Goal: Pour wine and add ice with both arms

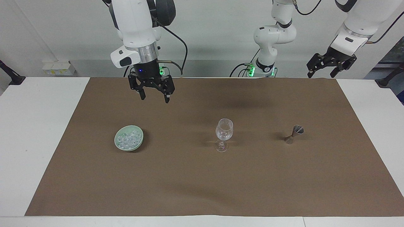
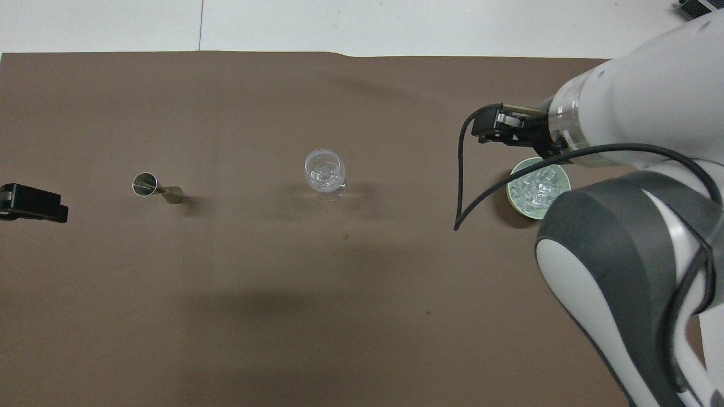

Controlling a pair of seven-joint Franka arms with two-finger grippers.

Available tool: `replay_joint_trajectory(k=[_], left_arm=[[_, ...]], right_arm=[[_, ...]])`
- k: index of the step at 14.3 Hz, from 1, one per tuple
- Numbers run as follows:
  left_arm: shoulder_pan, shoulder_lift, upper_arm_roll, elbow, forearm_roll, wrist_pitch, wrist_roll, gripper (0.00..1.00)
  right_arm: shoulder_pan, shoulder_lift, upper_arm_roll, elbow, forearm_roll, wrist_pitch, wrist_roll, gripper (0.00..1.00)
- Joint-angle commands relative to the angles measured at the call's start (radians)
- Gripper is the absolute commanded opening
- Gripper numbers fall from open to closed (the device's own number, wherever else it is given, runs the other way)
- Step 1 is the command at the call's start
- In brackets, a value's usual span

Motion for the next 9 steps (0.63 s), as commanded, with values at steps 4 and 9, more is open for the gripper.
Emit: replay_joint_trajectory(k=[4, 9], left_arm=[[-0.005, -0.017, 0.006, -0.011, 0.009, -0.009, 0.002, 1.0], [-0.005, -0.017, 0.006, -0.011, 0.009, -0.009, 0.002, 1.0]], right_arm=[[-0.069, -0.062, 0.009, -0.038, -0.004, -0.121, -0.13, 1.0], [-0.123, -0.064, 0.009, -0.036, 0.004, -0.181, -0.182, 1.0]])
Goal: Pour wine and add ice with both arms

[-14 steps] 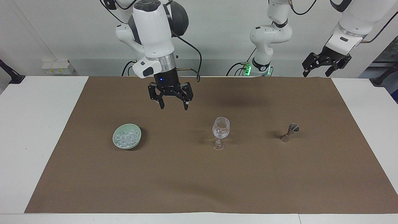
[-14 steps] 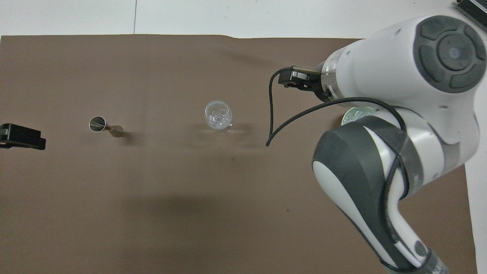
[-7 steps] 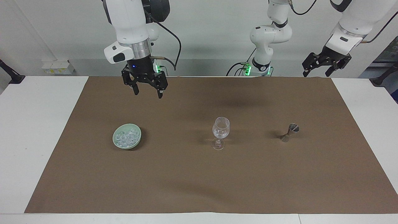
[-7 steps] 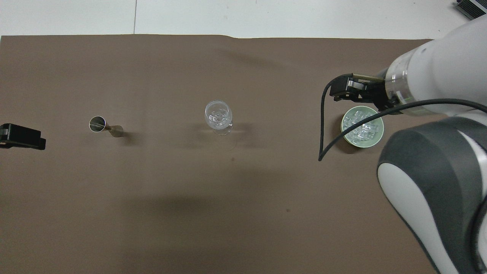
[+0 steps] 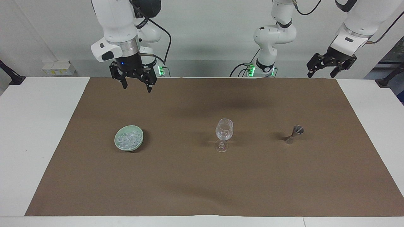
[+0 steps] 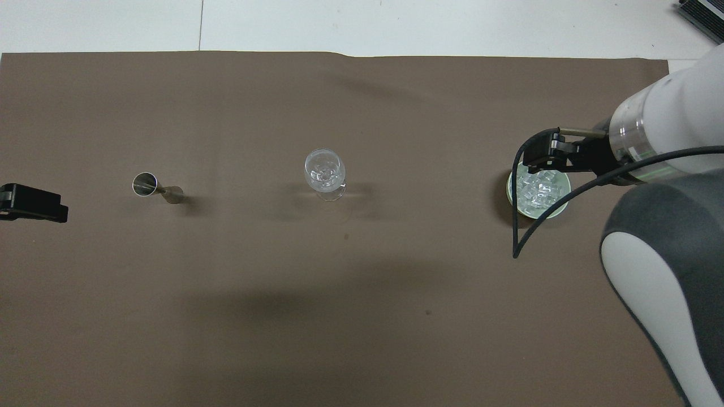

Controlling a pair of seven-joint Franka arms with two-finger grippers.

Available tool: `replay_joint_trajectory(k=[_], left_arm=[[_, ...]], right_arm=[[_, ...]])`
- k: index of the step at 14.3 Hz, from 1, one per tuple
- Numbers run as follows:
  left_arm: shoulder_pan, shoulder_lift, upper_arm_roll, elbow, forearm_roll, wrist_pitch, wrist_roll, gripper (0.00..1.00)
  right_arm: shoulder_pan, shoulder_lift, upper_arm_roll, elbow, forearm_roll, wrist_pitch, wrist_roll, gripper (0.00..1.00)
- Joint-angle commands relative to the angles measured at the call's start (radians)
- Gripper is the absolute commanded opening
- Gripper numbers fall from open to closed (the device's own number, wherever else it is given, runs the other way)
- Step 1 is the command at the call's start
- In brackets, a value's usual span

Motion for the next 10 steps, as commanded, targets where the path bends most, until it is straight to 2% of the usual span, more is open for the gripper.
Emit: replay_joint_trajectory(k=[1, 8, 10], left_arm=[[-0.005, -0.017, 0.006, -0.011, 0.009, -0.009, 0.002, 1.0], [-0.005, -0.017, 0.006, -0.011, 0.009, -0.009, 0.002, 1.0], [-0.005, -0.017, 0.006, -0.011, 0.009, -0.009, 0.002, 1.0]], right_arm=[[-0.037, -0.024, 0.01, -0.021, 0.005, -0.04, -0.055, 1.0], [-0.058, -0.057, 0.008, -0.024, 0.005, -0.101, -0.121, 1.0], [-0.045, -0.083, -0.016, -0.024, 0.007, -0.139, -0.123, 1.0]])
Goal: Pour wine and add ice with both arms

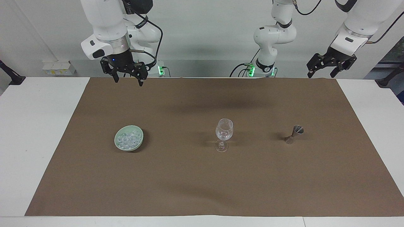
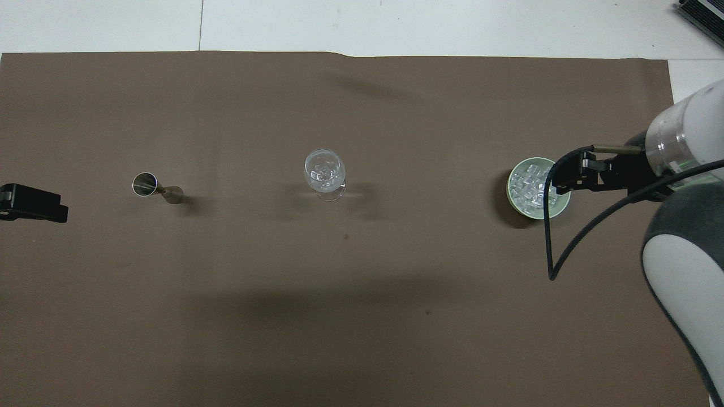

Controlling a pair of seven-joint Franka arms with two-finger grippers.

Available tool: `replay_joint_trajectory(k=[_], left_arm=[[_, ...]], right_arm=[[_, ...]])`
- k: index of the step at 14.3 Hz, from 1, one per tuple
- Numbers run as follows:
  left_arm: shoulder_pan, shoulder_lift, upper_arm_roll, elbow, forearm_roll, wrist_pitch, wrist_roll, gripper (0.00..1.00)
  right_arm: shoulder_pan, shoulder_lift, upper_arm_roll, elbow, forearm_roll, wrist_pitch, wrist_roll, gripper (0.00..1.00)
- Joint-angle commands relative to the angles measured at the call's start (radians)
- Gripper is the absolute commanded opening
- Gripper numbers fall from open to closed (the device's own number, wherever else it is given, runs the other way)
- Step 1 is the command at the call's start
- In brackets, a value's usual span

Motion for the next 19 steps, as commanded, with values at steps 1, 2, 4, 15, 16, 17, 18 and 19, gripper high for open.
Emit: replay_joint_trajectory(k=[1, 2, 4, 15, 16, 17, 18, 19], left_arm=[[-0.005, -0.017, 0.006, -0.011, 0.009, -0.009, 0.002, 1.0], [-0.005, -0.017, 0.006, -0.011, 0.009, -0.007, 0.002, 1.0], [-0.005, -0.017, 0.006, -0.011, 0.009, -0.009, 0.002, 1.0], [-0.005, -0.017, 0.006, -0.011, 0.009, -0.009, 0.002, 1.0], [-0.005, -0.017, 0.006, -0.011, 0.009, -0.009, 0.002, 1.0], [-0.005, -0.017, 0.006, -0.011, 0.009, -0.009, 0.002, 1.0], [-0.005, -0.017, 0.006, -0.011, 0.009, -0.009, 0.002, 1.0], [-0.005, -0.017, 0.006, -0.011, 0.009, -0.009, 0.002, 1.0]], right_arm=[[0.0, -0.05, -0.027, -0.024, 0.01, -0.039, -0.027, 1.0], [0.0, -0.052, -0.035, -0.022, 0.016, -0.039, -0.036, 1.0], [0.03, -0.05, -0.085, -0.012, 0.039, -0.036, -0.034, 1.0], [0.101, -0.145, -0.19, -0.177, 0.05, 0.015, -0.059, 1.0], [0.1, -0.146, -0.19, -0.179, 0.05, 0.016, -0.07, 1.0], [0.1, -0.146, -0.19, -0.179, 0.05, 0.016, -0.076, 1.0], [0.101, -0.146, -0.19, -0.179, 0.05, 0.016, -0.076, 1.0], [0.104, -0.144, -0.19, -0.177, 0.05, 0.016, -0.077, 1.0]])
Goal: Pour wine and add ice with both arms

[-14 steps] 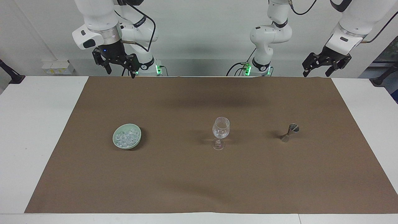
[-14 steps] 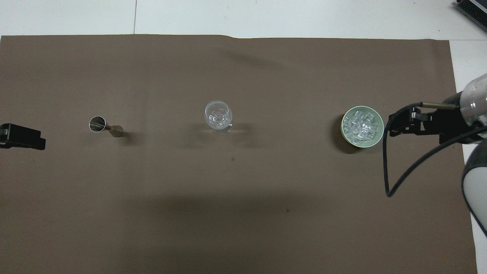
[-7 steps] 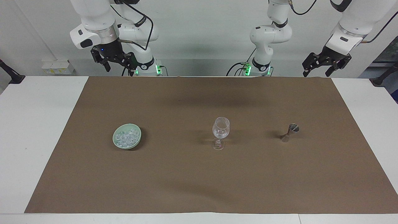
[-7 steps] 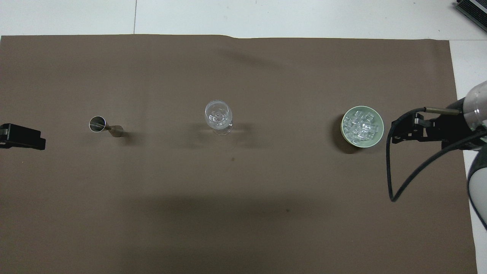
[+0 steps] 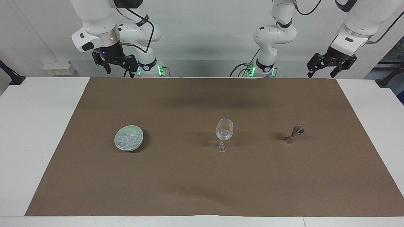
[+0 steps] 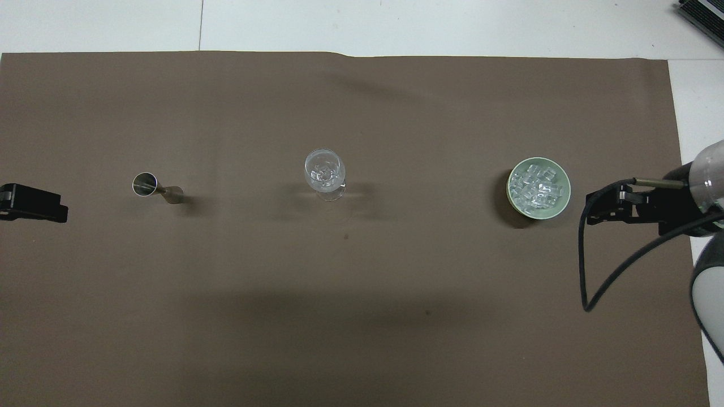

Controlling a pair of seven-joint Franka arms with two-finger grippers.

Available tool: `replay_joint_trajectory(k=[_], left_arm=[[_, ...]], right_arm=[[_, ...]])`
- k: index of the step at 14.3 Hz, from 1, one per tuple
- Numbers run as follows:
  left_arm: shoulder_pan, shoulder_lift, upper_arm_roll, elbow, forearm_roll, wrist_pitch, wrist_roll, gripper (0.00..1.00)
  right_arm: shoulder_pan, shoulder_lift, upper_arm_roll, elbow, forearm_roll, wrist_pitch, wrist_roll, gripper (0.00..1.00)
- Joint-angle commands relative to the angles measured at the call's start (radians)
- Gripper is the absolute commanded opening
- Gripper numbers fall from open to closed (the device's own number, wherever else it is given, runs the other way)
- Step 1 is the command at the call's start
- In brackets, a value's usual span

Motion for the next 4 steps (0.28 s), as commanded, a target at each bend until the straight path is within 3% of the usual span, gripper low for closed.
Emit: replay_joint_trajectory(k=[1, 4], left_arm=[[-0.005, -0.017, 0.006, -0.013, 0.009, -0.009, 0.002, 1.0], [-0.005, -0.017, 0.006, -0.011, 0.009, -0.009, 0.002, 1.0]], right_arm=[[-0.005, -0.027, 0.001, -0.038, 0.022, 0.031, -0.033, 1.0], [-0.003, -0.022, -0.001, -0.034, 0.053, 0.033, -0.031, 1.0]])
